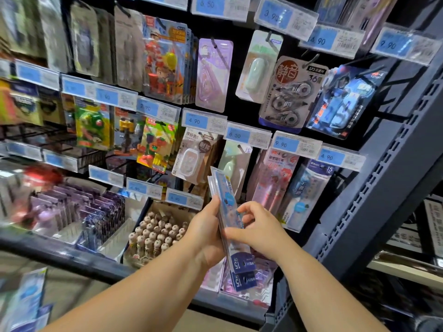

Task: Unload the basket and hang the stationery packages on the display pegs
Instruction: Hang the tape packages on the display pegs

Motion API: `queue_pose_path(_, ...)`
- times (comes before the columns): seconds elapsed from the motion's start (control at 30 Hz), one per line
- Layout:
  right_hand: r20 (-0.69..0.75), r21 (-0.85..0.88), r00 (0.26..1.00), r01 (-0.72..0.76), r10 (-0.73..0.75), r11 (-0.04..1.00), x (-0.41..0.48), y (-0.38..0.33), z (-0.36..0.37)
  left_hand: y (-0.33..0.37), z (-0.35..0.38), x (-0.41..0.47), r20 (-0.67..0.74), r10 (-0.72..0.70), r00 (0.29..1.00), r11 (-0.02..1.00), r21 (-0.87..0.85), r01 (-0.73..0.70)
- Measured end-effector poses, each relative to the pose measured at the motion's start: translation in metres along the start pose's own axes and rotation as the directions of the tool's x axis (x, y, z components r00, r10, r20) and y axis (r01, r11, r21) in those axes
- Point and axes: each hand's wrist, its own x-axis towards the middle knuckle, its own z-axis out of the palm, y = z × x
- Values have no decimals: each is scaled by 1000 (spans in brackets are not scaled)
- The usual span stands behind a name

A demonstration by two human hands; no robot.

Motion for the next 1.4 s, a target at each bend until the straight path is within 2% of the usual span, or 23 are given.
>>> queue_pose_path(0.2,4,51,1000,-9,8,999,1,0,0,3,-7,2,-80,16,997,1000,25,-14)
queue_pose_path(0.33,-2,73,1000,-15,15,997,2,0,-4,5,-12,8,-158,76,985,996,65,-66)
queue_pose_path(0.47,134,160,990,-62,40,985,4,10,-9,11,-21,7,-140,106,984,988,123,-89)
queue_pose_path(0.53,219,125,976,-44,15,991,4,13,-13,17,-27,5,-120,114,986,985,141,-97)
queue_pose_path(0.67,435,28,900,-25,10,999,1,16,-17,31,-41,0,-154,153,976,980,149,-130)
queue_pose_path(0.73,475,-10,880,-14,17,1000,2,17,-15,37,-50,-1,-169,185,968,973,167,-157)
queue_pose_path(0.8,425,-46,904,-20,38,999,5,18,-12,42,-57,-5,-184,198,963,969,185,-164)
queue_pose_path(0.9,259,-116,959,-87,115,989,12,23,-12,47,-69,-11,-193,203,960,973,148,-176)
queue_pose_path(0.93,208,-94,967,-131,148,987,15,27,-12,48,-72,-14,-200,201,959,976,130,-177)
queue_pose_path(1.0,139,56,969,-214,205,975,19,33,-9,49,-80,-19,-208,200,957,978,107,-181)
queue_pose_path(1.1,-36,442,963,-224,266,869,23,26,-4,49,-87,-25,-186,189,964,978,123,-168)
queue_pose_path(1.2,-172,758,908,-125,381,640,29,17,2,42,-87,-30,-163,154,975,976,179,-124)
queue_pose_path(1.33,-79,939,908,-72,413,337,30,2,16,33,-78,-31,-125,123,985,980,171,-101)
queue_pose_path(1.4,-31,949,937,-82,349,304,26,-10,27,31,-69,-32,-108,121,987,981,165,-103)
